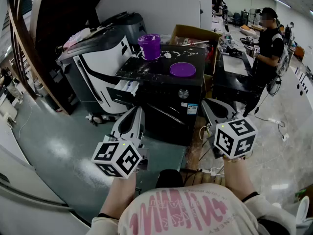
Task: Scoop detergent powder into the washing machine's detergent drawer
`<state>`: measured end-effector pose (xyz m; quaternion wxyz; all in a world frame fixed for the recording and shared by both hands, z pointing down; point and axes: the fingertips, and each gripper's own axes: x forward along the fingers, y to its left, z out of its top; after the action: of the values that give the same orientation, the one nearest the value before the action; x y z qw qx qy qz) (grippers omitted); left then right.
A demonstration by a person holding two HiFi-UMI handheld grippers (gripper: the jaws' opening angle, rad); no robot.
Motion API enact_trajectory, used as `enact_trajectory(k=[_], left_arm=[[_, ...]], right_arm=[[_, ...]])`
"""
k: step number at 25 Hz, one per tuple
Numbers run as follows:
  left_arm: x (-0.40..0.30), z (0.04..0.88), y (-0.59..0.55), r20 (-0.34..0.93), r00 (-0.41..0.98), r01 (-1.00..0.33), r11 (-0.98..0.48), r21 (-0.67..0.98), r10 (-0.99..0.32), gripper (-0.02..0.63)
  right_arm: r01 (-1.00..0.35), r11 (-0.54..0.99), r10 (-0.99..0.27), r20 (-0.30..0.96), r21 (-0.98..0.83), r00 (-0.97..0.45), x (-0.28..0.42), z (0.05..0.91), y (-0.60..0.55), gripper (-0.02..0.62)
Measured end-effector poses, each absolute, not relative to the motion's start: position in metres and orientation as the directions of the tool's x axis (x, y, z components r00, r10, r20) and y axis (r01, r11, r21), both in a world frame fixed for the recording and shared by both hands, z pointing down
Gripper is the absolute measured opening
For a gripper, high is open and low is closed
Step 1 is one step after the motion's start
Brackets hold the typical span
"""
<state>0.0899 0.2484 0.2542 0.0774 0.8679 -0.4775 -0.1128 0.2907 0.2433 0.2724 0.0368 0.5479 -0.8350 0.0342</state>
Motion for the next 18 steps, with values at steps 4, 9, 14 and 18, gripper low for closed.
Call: enact_trajectory(k=[4,9,14,18], left_arm=[[0.093,0.266,0.238,-0.100,0.519,-0.813,-0.527,0.248,-0.849,0.002],[0.097,0.287,0.225,-0.075,0.523,-0.805,-0.521,0.283,-0.849,0.003],[0.100,0.313,0.190,-0.044,0.541,-0.789,-0.525,0.319,-0.840,0.002],[0.097,0.338,0.151,-0.012,0.549,-0.784,-0.520,0.338,-0.835,0.003]], right_arm=[[-0.914,0.404,-0.907,0.118,-0.019,-0.404,0.288,0.283,0.231,-0.002],[-0.913,0.407,-0.895,0.186,-0.027,-0.405,0.287,0.312,0.216,-0.002],[-0.910,0.407,-0.877,0.247,-0.077,-0.413,0.285,0.344,0.178,-0.001],[-0.907,0.406,-0.867,0.268,-0.110,-0.421,0.278,0.369,0.140,0.000]])
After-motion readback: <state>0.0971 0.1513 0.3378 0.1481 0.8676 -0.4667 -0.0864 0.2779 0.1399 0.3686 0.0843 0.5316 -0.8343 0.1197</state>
